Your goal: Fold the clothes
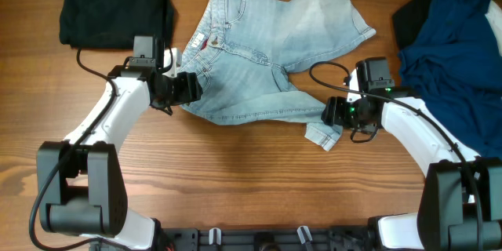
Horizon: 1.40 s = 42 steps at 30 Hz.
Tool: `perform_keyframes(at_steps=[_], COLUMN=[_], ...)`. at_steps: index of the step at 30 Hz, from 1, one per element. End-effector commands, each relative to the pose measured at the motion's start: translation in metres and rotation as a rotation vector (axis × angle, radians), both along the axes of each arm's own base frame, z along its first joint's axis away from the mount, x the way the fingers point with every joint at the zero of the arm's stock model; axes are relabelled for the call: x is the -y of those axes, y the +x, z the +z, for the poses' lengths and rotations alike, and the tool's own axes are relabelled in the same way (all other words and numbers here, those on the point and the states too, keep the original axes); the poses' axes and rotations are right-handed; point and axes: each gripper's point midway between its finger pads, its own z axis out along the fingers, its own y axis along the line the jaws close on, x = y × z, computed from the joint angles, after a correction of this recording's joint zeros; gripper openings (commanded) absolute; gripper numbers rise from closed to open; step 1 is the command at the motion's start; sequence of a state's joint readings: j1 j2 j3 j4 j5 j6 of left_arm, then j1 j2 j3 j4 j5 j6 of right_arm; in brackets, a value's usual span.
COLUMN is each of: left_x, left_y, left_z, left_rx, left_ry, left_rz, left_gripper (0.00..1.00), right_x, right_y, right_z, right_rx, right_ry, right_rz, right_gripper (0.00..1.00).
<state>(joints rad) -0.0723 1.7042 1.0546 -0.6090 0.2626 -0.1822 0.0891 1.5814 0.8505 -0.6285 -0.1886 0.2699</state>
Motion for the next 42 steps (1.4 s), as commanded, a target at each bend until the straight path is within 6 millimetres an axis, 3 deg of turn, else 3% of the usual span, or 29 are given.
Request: perform_keyframes(at_steps=[1, 3, 10, 19, 21, 22, 23, 27, 29, 30, 32, 34, 36, 39, 42], left_x=[0.001, 0.001, 0.001, 0.001, 0.001, 0.001, 0.001, 0.001, 0.001, 0.001, 0.001, 0.001, 0.001, 0.0, 0.0], left_y=[-0.003, -0.002, -0.002, -0.001, -0.001, -0.001, -0.001, 0.0, -0.001, -0.001, -0.001, -0.002, -0.004, -0.01, -0.017], left_z=[-0.006, -0.006, -0.006, -0.005, -0.005, -0.005, -0.005, -0.005, -0.005, -0.005, -0.005, -0.006, -0.007, -0.008, -0.01], left_rx=[-0.017, -0.015, -0.012, -0.009, -0.008, -0.008, -0.008, -0.007, -0.009, -0.009, -0.009, -0.013, -0.025, -0.05, -0.079], left_ry=[-0.001, -0.001, -0.001, -0.002, -0.002, -0.001, -0.002, -0.002, -0.002, -0.001, -0.001, -0.001, 0.0, 0.002, 0.006], left_rz=[0.008, 0.008, 0.008, 0.008, 0.008, 0.008, 0.008, 0.008, 0.008, 0.008, 0.008, 0.009, 0.009, 0.009, 0.003], left_gripper=[0.75, 0.76, 0.77, 0.77, 0.77, 0.77, 0.77, 0.77, 0.77, 0.77, 0.77, 0.77, 0.77, 0.78, 0.8], right_x=[0.012, 0.014, 0.012, 0.01, 0.009, 0.009, 0.009, 0.019, 0.028, 0.034, 0.036, 0.035, 0.028, 0.017, 0.016], right_y=[0.01, 0.015, 0.035, 0.048, 0.057, 0.062, 0.07, 0.112, 0.139, 0.155, 0.162, 0.153, 0.132, 0.1, 0.058], right_z=[0.004, 0.005, 0.011, -0.018, -0.018, -0.016, -0.011, 0.028, 0.072, 0.112, 0.152, 0.178, 0.184, 0.163, 0.121], right_rx=[0.049, 0.073, 0.167, 0.198, 0.228, 0.252, 0.281, 0.417, 0.496, 0.547, 0.576, 0.552, 0.479, 0.338, 0.132], right_ry=[-0.068, -0.08, -0.085, -0.108, -0.106, -0.106, -0.108, -0.149, -0.179, -0.207, -0.229, -0.221, -0.174, -0.093, -0.052], right_rz=[-0.035, -0.038, 0.014, 0.109, 0.105, 0.101, 0.094, 0.079, 0.104, 0.132, 0.164, 0.18, 0.204, 0.231, 0.184], right_gripper=[0.66, 0.62, 0.27, 0.25, 0.16, 0.05, 0.04, 0.04, 0.04, 0.04, 0.04, 0.04, 0.04, 0.04, 0.04])
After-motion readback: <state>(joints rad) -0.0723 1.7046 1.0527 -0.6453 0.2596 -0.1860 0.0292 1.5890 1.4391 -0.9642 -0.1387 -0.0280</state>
